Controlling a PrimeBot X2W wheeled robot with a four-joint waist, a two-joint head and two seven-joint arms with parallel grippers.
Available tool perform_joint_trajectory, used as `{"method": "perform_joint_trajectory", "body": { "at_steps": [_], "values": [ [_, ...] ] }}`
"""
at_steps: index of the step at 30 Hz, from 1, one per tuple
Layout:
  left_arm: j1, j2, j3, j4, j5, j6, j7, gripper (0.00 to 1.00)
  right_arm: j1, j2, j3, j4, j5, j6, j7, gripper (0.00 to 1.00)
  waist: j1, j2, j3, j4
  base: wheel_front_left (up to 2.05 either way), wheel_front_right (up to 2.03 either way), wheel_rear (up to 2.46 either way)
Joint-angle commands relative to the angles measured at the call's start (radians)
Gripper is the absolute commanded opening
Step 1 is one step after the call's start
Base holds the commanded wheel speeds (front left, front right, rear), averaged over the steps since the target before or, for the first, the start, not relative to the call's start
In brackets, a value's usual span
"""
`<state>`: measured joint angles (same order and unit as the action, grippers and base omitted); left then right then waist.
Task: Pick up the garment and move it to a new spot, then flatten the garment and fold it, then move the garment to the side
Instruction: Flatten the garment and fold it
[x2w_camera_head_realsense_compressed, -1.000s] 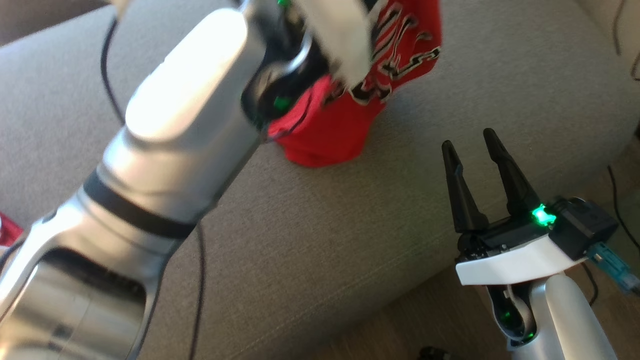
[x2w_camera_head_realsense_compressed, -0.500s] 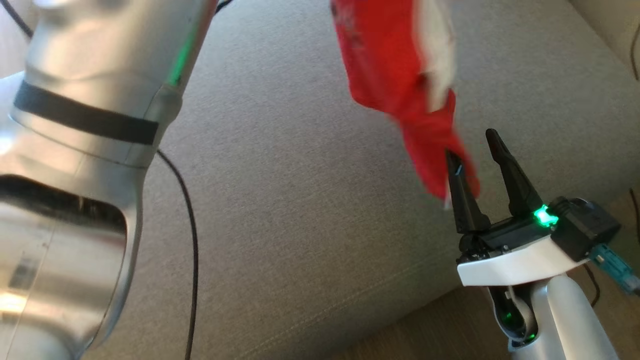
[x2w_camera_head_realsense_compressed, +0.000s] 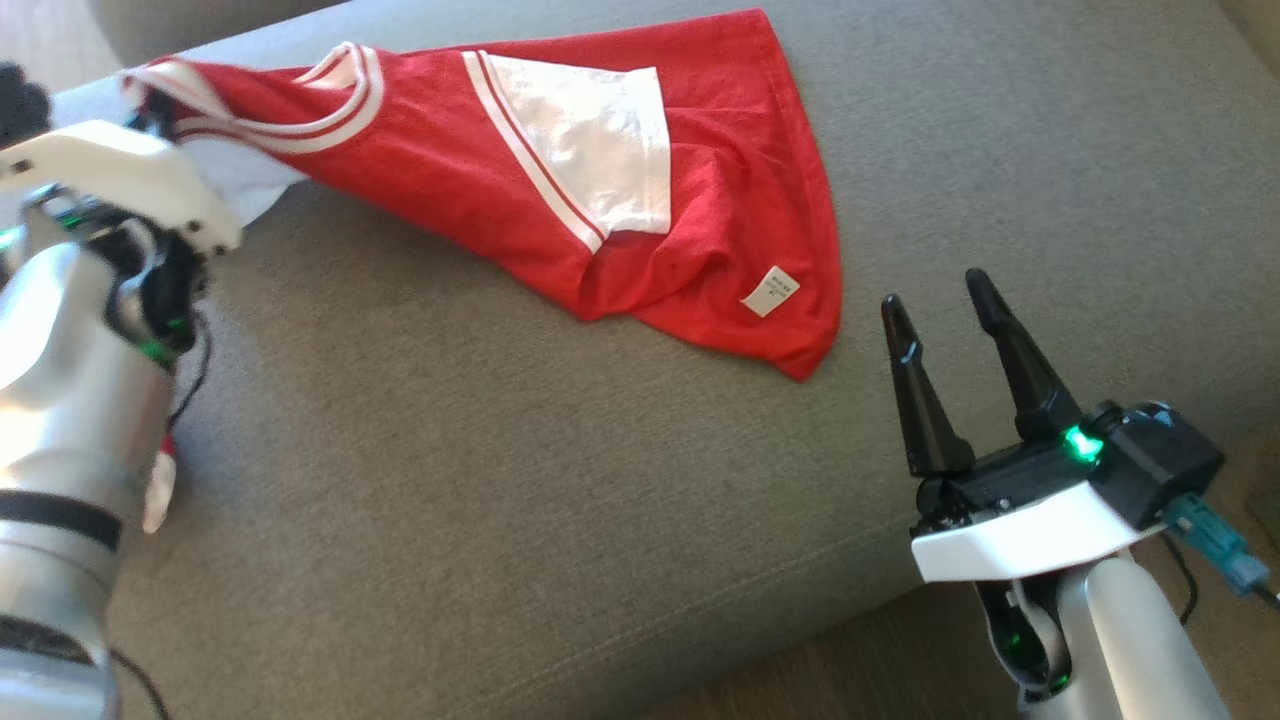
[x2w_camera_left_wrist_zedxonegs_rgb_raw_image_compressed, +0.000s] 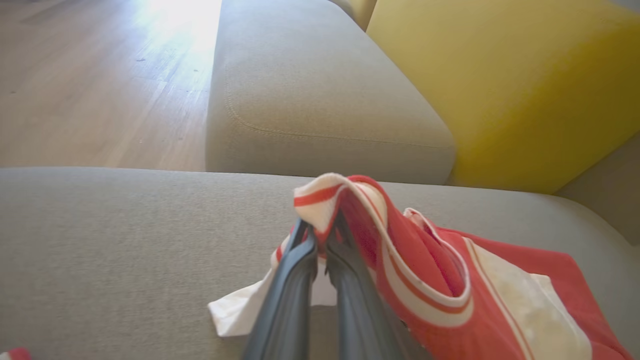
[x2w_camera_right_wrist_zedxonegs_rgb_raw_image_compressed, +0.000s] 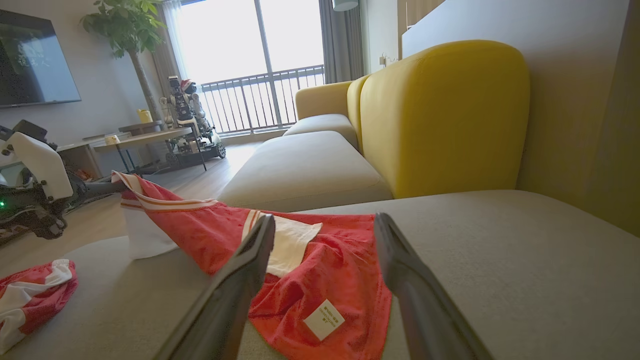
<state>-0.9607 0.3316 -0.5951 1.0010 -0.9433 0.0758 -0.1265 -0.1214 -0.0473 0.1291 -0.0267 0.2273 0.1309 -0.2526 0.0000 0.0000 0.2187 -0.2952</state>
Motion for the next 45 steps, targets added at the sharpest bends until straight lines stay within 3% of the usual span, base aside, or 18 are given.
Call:
{"method": "perform_joint_trajectory", "body": {
  "at_steps": [1,3,4,5,11,13,18,23,27,31,36,43,44,45],
  "values": [
    [-0.037,0.070,0.034,-0.019,0.013,-0.004,-0.035,0.00,0.002,-0.003,0.021,-0.023,-0.016,0.000,-0.009,1.00,0.0000,0.0000,0.014,0.024,0.00,0.00,0.00],
    [-0.026,0.095,0.029,-0.012,0.026,-0.008,-0.057,0.04,0.002,-0.003,0.024,-0.009,-0.024,0.000,-0.009,1.00,0.0000,0.0000,0.022,0.040,0.00,0.00,0.00],
    [-0.024,0.108,0.020,-0.012,0.042,-0.004,-0.071,0.38,0.003,-0.003,0.028,0.000,-0.026,0.000,-0.009,1.00,0.0000,0.0000,0.026,0.048,0.00,0.00,0.00],
    [-0.022,0.117,0.012,-0.012,0.058,0.001,-0.084,1.00,0.003,-0.003,0.033,0.011,-0.028,0.000,-0.009,1.00,0.0000,0.0000,0.028,0.055,0.00,0.00,0.00],
    [0.022,0.135,-0.015,-0.075,0.131,0.029,-0.128,1.00,0.006,-0.003,0.066,0.103,-0.020,0.000,-0.009,1.00,0.0000,0.0000,0.030,0.083,0.00,0.00,0.00],
    [0.058,0.143,-0.017,-0.136,0.174,0.060,-0.134,1.00,0.004,-0.003,0.068,0.172,0.014,0.000,-0.009,1.00,0.0000,0.0000,0.028,0.096,0.00,0.00,0.00],
    [0.255,0.132,0.072,-0.491,0.328,0.213,-0.135,1.00,-0.047,-0.003,0.014,0.345,0.096,0.000,-0.009,1.00,0.0000,0.0000,0.012,0.136,0.00,0.00,0.00],
    [0.538,0.060,0.164,-0.852,0.454,0.273,-0.135,1.00,-0.147,-0.003,-0.076,0.599,0.125,0.000,-0.009,1.00,0.0000,0.0000,-0.012,0.177,0.00,0.00,0.00],
    [0.715,-0.013,0.183,-1.036,0.573,0.275,-0.135,1.00,-0.209,-0.003,-0.186,0.714,0.140,0.000,-0.009,1.00,0.0000,0.0000,-0.027,0.217,0.00,0.00,0.00],
    [0.826,-0.085,0.183,-1.127,0.656,0.254,-0.135,1.00,-0.263,-0.003,-0.236,0.808,0.162,0.000,-0.009,1.00,0.0000,0.0000,-0.037,0.254,0.00,0.00,0.00],
    [0.890,-0.151,0.194,-1.139,0.710,0.206,-0.135,1.00,-0.301,-0.003,-0.234,0.867,0.220,0.000,-0.009,1.00,0.0000,0.0000,-0.045,0.295,0.00,0.00,0.00],
    [0.913,-0.202,0.228,-1.118,0.768,0.151,-0.135,1.00,-0.318,-0.003,-0.170,0.934,0.274,0.000,-0.009,1.00,0.0000,0.0000,-0.055,0.314,0.00,0.00,0.00],
    [0.915,-0.206,0.233,-1.116,0.774,0.145,-0.135,1.00,-0.320,-0.003,-0.165,0.943,0.279,0.000,-0.009,0.87,0.0000,0.0000,-0.058,0.315,0.00,0.00,0.00],
    [0.917,-0.211,0.239,-1.114,0.779,0.139,-0.135,1.00,-0.322,-0.003,-0.161,0.949,0.284,0.000,-0.009,0.64,0.0000,0.0000,-0.060,0.315,0.00,0.00,0.00]
  ]
}}
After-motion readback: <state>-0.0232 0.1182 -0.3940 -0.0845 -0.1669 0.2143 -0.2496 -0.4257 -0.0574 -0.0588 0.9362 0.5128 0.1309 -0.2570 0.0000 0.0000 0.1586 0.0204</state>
